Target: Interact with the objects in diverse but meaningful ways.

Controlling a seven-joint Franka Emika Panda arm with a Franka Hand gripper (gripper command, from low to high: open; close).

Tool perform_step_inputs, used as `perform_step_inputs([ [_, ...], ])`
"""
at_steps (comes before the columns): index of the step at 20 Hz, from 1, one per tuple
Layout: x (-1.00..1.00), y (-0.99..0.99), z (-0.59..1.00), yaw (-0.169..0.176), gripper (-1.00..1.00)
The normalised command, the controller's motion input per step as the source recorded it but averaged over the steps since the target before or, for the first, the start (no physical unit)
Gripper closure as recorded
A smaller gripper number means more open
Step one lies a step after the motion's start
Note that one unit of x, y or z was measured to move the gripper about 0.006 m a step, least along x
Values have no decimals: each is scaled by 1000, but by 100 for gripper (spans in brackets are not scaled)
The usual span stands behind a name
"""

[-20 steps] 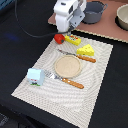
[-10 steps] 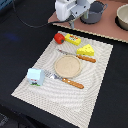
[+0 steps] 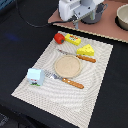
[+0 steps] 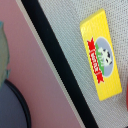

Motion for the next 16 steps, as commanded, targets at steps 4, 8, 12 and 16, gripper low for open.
perform_step_inputs([
  [4, 253, 47, 516, 190, -100],
  [8, 344, 0, 504, 170, -100],
  [12, 477, -87, 390, 118, -100],
  [16, 763, -211, 384, 33, -100],
])
